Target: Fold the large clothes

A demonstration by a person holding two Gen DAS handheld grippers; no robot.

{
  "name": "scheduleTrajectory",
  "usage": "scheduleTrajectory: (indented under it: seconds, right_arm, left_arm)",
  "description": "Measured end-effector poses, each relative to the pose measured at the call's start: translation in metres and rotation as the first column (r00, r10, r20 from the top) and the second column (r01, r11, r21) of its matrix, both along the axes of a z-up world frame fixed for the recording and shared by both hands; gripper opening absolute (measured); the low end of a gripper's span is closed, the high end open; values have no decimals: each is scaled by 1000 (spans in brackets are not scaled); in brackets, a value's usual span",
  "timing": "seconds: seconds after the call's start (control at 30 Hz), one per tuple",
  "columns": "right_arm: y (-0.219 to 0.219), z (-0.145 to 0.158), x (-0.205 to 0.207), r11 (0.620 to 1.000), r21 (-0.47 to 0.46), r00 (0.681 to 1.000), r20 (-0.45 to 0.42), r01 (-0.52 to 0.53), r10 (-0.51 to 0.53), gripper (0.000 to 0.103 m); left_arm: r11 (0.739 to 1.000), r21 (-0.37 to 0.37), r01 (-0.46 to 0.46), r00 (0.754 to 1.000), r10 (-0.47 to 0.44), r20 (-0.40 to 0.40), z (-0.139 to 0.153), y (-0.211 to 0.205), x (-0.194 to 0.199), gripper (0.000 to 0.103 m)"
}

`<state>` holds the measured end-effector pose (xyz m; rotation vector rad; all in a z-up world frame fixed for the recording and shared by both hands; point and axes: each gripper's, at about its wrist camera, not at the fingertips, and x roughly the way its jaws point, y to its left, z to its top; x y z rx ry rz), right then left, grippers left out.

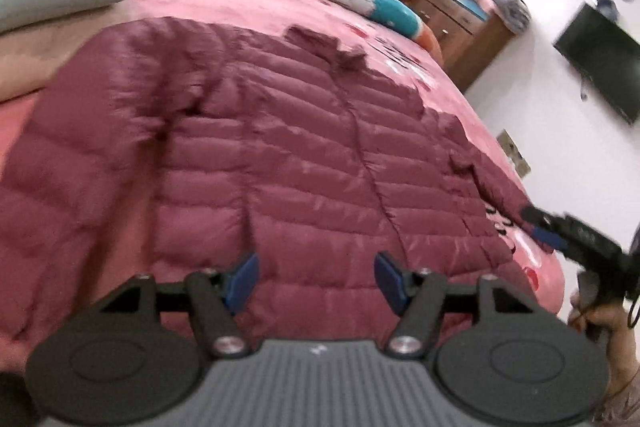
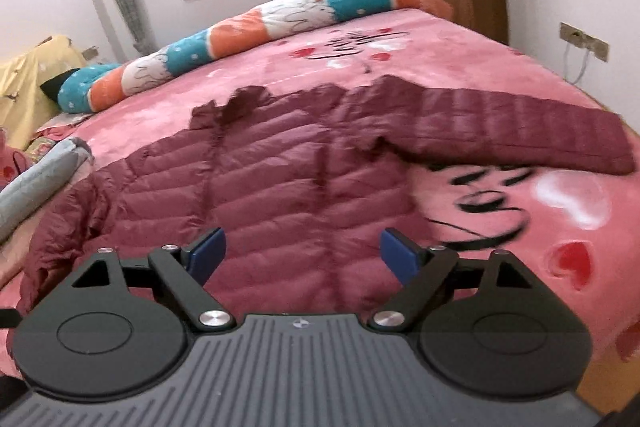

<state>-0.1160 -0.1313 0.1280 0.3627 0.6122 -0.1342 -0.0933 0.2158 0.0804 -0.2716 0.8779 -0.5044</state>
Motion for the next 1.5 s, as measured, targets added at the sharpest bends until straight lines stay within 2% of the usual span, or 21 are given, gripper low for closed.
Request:
scheduleTrajectory:
  seconds: [0.1,0.17,0.33,0.47,0.57,0.73,0.9,1.07,1.17,1.33,1.43,1.5]
  right_arm:
    - [18,-13,26,999,-40,1000,-1,-10,10,103]
    - [20,-19,37,999,-35,1000,-10,-11,11,103]
    - [25,-45,71,998,-55,998,-58,34,-37,103]
    - [21,-76,93,994,-89,991,-112,66,-76,103]
    - [19,-90,100,992,-108,989,-128,66,-79,103]
    - [20,-103,107,988,-146,989,-137,41,-61,103]
    - [17,-104,109,987,-160,991,-126,28,-49,103]
    - [18,-95,100,989,-148,992,-117,28,-46,103]
    - [15,-86,94,992,-121,997,-64,35,-43,103]
    - [-7,-61,76,996,-33,993,91,85,-81,103]
    - [-32,-54,64,985,44,972,159,167,-172,103]
    - [-57,-54,53,958,108,943,176,267,-283,103]
  left_arm:
    - [996,85,18,998,-22,50,-13,-25,11,63]
    - [989,147,23,996,-36,83,-23,-37,17,63]
    - [962,273,-5,993,-27,111,-50,-51,31,63]
    - [954,299,-21,992,-17,126,-68,-54,39,66]
    - [946,324,-27,988,-24,152,-74,-62,43,74]
    - [946,323,-39,988,-12,154,-83,-69,53,86]
    - [942,330,-52,988,1,154,-80,-73,51,87]
    - [952,295,-78,989,37,142,-54,-72,45,83]
    - [960,267,-86,986,44,162,-31,-75,45,83]
    - [966,248,-70,981,21,194,2,-102,54,84]
    - [971,236,-43,977,-9,213,9,-124,59,84]
    - [970,242,-28,974,-28,224,7,-142,63,84]
